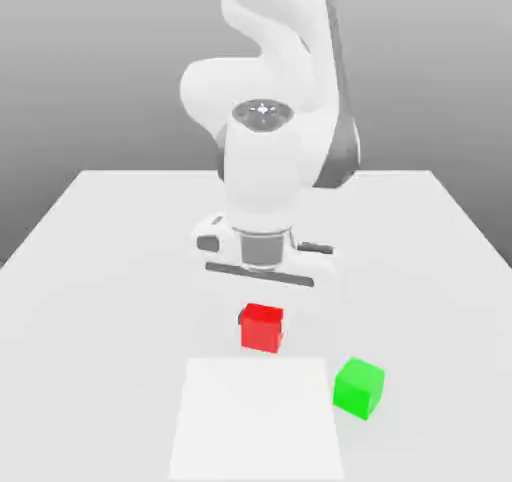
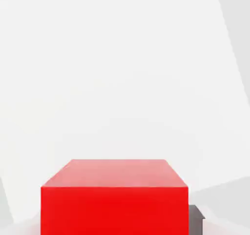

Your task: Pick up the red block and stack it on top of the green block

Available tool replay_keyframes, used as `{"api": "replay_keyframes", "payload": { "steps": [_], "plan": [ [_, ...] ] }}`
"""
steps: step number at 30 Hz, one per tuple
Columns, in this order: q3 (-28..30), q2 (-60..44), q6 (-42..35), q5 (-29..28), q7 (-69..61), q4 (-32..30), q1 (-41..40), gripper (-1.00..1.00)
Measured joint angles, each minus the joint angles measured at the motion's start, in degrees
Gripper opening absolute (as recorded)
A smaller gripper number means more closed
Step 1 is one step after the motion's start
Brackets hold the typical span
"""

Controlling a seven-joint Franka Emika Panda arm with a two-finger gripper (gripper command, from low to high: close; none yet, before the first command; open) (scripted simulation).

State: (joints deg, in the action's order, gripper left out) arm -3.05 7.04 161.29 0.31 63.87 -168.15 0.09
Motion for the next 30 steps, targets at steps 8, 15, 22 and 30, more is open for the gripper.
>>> {"api": "replay_keyframes", "payload": {
  "steps": [8, 15, 22, 30],
  "plan": [
    [-3.7, -0.2, -3.7, -0.3, 6.1, 4.2, 2.7, -1.00],
    [-7.0, -1.0, -6.8, 0.7, 10.8, 7.9, 5.7, -1.00],
    [-9.4, -4.3, -6.6, 0.6, 14.9, 11.0, 8.0, -1.00],
    [-7.9, -14.0, 2.2, -5.2, 19.3, 11.5, 8.4, 1.00]
  ]
}}
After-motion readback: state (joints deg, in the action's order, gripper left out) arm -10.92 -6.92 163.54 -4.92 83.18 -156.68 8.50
